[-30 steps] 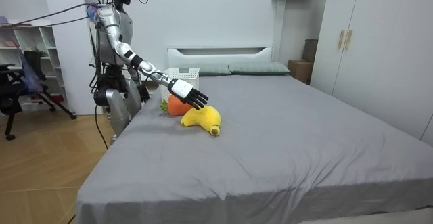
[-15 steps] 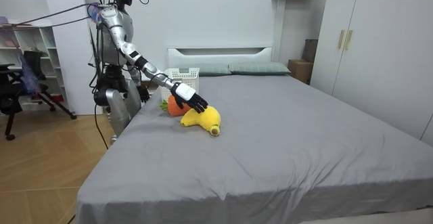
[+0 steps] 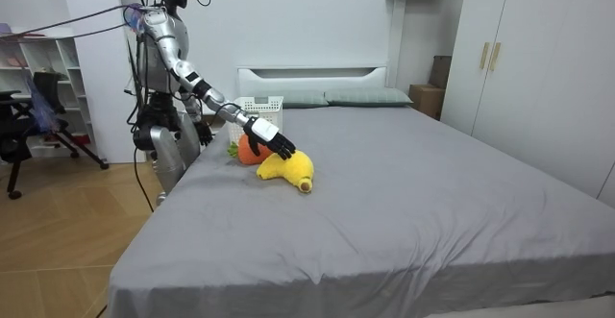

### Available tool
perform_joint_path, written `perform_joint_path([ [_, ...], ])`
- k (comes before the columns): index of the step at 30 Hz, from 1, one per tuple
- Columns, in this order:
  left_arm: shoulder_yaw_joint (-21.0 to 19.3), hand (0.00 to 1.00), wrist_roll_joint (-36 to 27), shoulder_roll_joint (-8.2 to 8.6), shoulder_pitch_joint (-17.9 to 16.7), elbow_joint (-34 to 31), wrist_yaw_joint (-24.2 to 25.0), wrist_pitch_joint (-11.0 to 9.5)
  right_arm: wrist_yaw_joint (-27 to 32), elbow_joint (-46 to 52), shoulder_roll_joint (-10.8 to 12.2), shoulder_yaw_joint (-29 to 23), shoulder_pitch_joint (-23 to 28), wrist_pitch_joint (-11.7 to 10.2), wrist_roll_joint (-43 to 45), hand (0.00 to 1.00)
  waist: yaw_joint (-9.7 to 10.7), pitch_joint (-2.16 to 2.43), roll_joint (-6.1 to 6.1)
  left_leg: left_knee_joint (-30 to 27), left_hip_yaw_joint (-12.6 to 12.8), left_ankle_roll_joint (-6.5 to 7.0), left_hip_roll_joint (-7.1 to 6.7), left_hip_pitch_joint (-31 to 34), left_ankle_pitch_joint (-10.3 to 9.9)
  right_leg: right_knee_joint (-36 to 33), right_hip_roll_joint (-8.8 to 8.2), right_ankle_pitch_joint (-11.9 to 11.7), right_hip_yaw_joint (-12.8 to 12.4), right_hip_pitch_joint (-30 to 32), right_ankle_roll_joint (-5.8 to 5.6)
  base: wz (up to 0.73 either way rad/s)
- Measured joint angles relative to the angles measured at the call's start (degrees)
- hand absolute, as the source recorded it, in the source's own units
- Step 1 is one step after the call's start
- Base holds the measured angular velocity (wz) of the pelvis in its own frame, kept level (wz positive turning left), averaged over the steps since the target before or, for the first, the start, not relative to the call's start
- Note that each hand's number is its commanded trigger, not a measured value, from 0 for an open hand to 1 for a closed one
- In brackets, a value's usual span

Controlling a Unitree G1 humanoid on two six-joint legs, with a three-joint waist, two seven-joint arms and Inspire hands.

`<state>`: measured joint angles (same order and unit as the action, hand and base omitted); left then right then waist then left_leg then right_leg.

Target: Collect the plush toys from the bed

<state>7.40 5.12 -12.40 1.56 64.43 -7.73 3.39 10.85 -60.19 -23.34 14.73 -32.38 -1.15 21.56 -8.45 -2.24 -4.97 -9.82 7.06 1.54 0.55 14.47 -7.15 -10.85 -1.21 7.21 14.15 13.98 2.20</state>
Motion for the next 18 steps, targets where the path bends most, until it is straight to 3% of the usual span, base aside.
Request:
perform_joint_path([
  [10,2.3,0.00,-1.2,-0.10,1.1,0.0,0.1,-0.2,1.2,-6.6,-0.7,2.1,-1.6,0.0,-0.8,0.00,-1.7,-0.04,0.08,0.0,-0.5,0.15,-0.26,0.3,0.2,0.0,-0.26,0.0,0.4,0.0,0.00,0.03],
  [18,2.3,0.00,-1.2,-0.10,1.7,-0.3,0.4,-1.4,4.1,-7.5,-0.8,2.0,-1.6,0.1,-0.8,0.00,-2.6,-0.41,0.68,-0.9,-1.9,0.16,-0.38,1.5,0.3,0.0,-0.43,0.0,1.7,0.2,0.00,0.08],
])
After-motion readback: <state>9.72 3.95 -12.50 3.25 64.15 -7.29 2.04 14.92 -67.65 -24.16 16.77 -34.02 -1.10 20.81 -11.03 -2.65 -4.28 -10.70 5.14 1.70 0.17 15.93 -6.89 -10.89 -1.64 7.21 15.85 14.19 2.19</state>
